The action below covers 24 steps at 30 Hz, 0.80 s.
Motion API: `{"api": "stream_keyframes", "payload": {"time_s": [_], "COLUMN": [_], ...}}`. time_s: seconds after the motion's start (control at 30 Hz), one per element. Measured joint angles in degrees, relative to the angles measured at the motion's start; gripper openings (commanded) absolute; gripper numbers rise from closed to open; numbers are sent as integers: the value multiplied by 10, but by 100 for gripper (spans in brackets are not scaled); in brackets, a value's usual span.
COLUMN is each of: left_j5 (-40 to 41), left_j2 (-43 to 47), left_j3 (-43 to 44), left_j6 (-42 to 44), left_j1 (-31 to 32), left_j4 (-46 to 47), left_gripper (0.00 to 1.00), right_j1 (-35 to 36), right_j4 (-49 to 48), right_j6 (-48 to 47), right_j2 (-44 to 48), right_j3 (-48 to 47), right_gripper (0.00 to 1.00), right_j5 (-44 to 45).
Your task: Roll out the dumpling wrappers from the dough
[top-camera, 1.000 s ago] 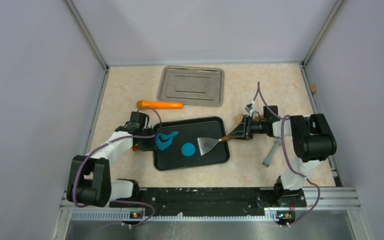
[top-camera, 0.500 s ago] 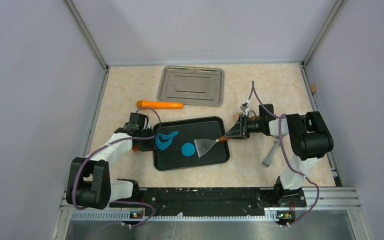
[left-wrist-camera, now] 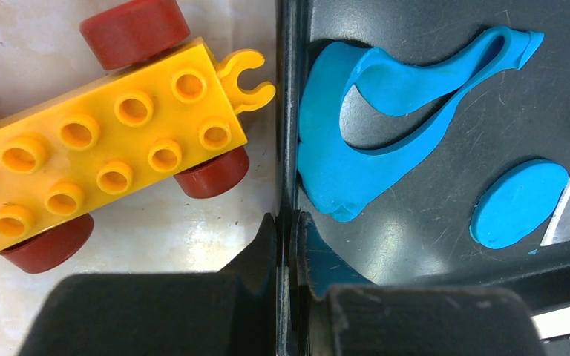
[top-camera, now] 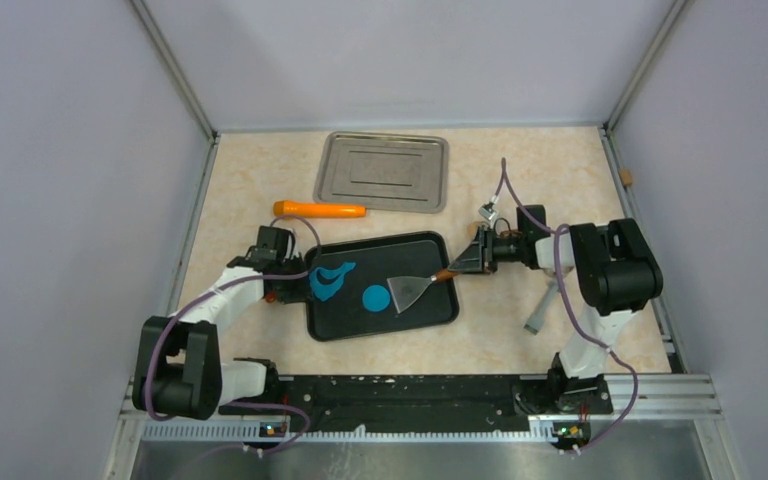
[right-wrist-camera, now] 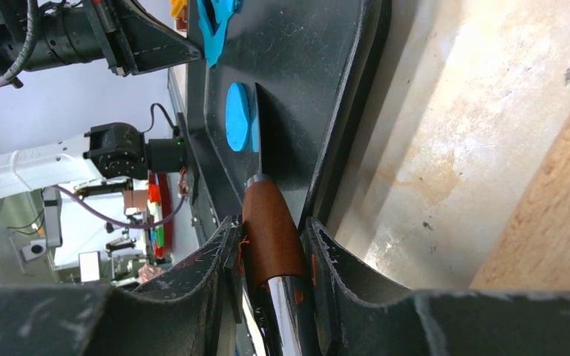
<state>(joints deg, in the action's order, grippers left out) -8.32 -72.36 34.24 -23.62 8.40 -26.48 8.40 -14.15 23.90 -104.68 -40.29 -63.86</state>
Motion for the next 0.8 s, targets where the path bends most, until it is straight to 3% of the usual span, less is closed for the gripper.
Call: {"api": "stream_keyframes", "payload": {"time_s": [0.17, 0.5, 0.8], "left_j5": [-7, -23, -33], "left_j2": [1, 9, 9], "left_j3": [-3, -16, -17], "left_j6": [0, -2, 0], "left_j1": [-4, -13, -20], "left_j4": [3, 18, 21], "left_gripper": [0, 0, 0], "right_j1": [1, 0, 0], "right_j4": [-30, -179, -186], "right_j6": [23, 87, 91], "right_j2": [-4, -4, -4], "right_j3": [3, 65, 68], "right_gripper": [0, 0, 0], "right_j5": [-3, 5, 5]}}
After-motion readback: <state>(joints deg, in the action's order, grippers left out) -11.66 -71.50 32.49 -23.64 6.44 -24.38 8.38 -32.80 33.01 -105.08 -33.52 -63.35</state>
